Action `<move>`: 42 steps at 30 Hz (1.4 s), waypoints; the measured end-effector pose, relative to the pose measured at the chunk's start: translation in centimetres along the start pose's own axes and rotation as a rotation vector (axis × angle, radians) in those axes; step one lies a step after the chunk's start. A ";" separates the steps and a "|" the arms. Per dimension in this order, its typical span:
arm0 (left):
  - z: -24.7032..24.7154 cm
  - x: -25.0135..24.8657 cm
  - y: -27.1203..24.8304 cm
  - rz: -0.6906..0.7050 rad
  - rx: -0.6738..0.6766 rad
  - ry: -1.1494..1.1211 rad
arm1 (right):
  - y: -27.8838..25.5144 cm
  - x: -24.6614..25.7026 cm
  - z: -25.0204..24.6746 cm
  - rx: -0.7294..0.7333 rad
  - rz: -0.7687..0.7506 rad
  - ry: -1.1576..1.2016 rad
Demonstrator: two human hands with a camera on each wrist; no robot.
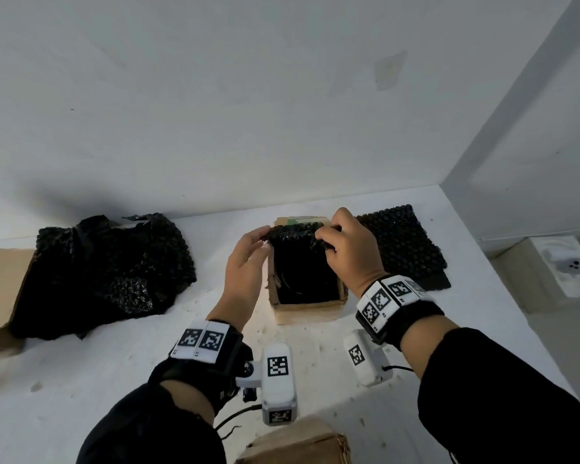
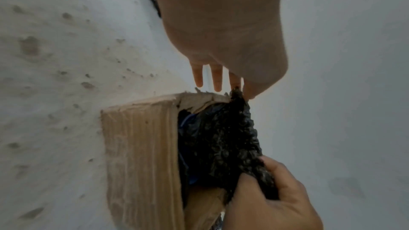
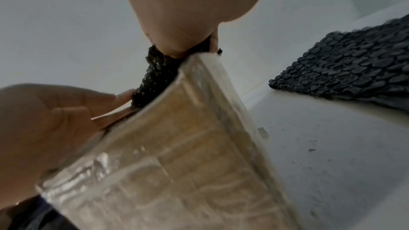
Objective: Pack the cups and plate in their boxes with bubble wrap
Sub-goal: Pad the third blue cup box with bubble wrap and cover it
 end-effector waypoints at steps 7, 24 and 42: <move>0.4 1.4 -2.0 0.010 0.156 -0.133 | -0.7 1.7 2.4 0.268 -0.196 -0.274; 0.7 2.4 -2.2 -0.092 0.183 -0.185 | 0.3 3.8 4.3 0.696 -0.036 -0.471; 0.6 0.7 -3.5 -0.190 0.210 -0.200 | -2.2 3.5 2.9 0.421 -0.097 -0.166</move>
Point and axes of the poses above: each hand's wrist, its own y-axis towards the middle knuckle, its own z-axis out of the palm, x = y × z, the point moved 3 cm from there along y, towards the middle knuckle, and after that the axes turned 9 degrees about z, right-handed, at the moved point
